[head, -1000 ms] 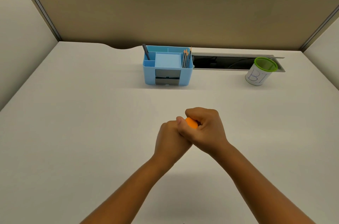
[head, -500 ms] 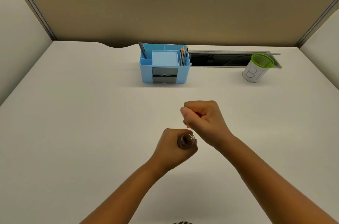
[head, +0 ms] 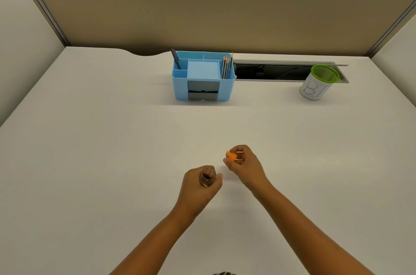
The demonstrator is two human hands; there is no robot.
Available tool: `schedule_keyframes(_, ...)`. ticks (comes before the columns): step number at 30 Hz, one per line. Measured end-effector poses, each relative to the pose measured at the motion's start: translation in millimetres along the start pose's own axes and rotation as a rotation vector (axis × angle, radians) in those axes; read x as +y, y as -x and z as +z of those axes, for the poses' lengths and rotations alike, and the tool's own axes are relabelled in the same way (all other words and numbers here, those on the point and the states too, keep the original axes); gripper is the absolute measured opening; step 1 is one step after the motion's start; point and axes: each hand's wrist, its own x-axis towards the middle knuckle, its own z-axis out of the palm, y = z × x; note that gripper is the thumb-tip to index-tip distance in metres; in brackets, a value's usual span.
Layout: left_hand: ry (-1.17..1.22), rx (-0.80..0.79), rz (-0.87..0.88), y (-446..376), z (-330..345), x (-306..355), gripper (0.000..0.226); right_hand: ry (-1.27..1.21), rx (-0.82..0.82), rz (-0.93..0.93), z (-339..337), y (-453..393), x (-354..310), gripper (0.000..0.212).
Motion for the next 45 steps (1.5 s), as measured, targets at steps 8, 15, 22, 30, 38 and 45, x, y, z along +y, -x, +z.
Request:
schedule_keyframes(8,-0.054,0.063,-0.097,0.2,2.5,-14.9,0.048,0.208,0.064,-0.159,23.5,-8.4,31.0,0.026)
schedule_keyframes(15,-0.052,0.161,-0.109,-8.2,2.0,-14.8,0.044,0.370,0.012,-0.202,28.1,-9.4,43.3,0.056)
schedule_keyframes(22,0.015,0.268,-0.021,-17.9,7.7,-8.5,0.041,0.212,0.103,-0.179,30.5,1.6,30.2,0.058)
schedule_keyframes(30,0.028,0.259,0.101,-43.3,19.7,7.3,0.043,-0.297,0.064,0.047,39.7,25.8,-11.1,0.032)
schedule_keyframes(38,-0.010,0.211,0.085,-45.2,24.1,2.8,0.047,-1.457,-0.254,0.534,37.2,32.6,-28.9,0.030)
schedule_keyframes(45,-0.056,0.236,0.120,-48.2,24.8,-1.7,0.056,-1.459,-0.298,0.568,32.8,33.6,-37.8,0.021)
